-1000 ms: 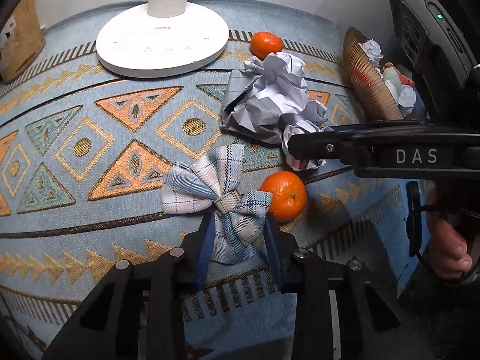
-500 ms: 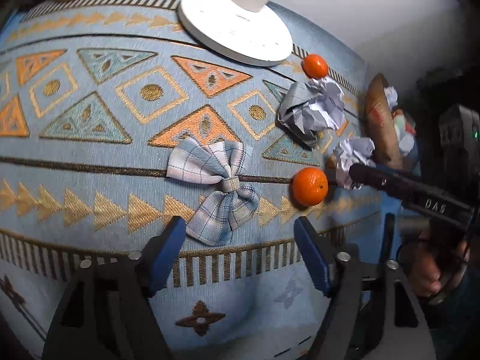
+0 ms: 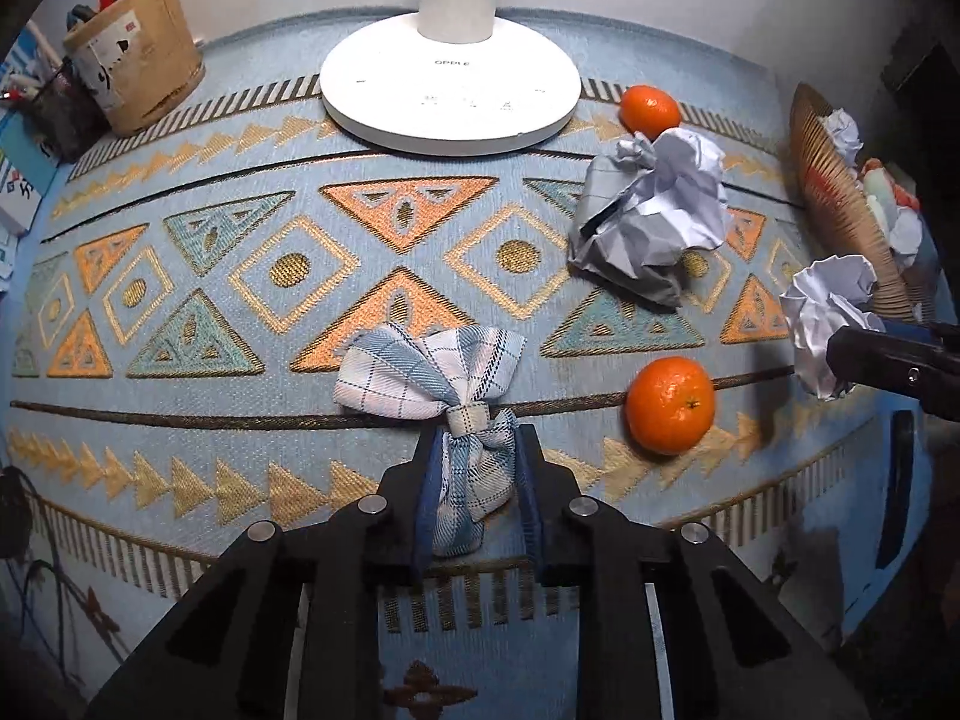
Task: Organize objects
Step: 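Grasp the checked bow with the left tool while the right grasps a paper ball, then carry the checked bow and paper ball over the glass plate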
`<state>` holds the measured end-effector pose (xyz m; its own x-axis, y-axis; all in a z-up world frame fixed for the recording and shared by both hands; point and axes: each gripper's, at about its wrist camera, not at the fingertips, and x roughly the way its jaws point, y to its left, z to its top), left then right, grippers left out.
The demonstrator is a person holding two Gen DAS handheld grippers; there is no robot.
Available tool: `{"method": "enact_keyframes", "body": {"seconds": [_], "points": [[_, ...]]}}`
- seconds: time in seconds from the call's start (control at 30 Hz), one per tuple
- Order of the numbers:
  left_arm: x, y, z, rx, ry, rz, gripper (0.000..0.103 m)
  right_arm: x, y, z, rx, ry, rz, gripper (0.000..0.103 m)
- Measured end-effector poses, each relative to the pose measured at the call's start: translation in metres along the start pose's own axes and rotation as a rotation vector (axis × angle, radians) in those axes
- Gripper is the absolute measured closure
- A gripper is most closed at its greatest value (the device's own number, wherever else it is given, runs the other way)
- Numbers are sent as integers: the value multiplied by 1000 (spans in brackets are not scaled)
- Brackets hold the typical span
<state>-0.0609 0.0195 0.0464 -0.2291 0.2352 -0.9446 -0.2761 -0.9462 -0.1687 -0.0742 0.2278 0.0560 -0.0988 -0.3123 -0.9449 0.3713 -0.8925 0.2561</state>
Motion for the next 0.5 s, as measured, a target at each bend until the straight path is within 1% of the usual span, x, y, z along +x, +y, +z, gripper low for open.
{"method": "enact_keyframes", "body": {"seconds": [0.07,0.1,0.23,0.37,0.47,0.5], "points": [[-17,6,1,-41,-47,-94,83,-11,-2,-1,0,-25,13,57],[-26,6,3,-50,-63,-116,83,-18,-3,-2,0,-41,24,57],[-59,-5,16,-13,-118,-141,83,-55,-9,-3,1,-124,66,57],[-78,-45,36,69,-162,-156,83,-96,-30,-4,47,-208,80,57],[-81,-89,52,157,-198,-171,83,-129,-62,-4,119,-280,49,57],[-82,-101,59,181,-208,-183,83,-140,-75,-4,149,-299,22,57]]}}
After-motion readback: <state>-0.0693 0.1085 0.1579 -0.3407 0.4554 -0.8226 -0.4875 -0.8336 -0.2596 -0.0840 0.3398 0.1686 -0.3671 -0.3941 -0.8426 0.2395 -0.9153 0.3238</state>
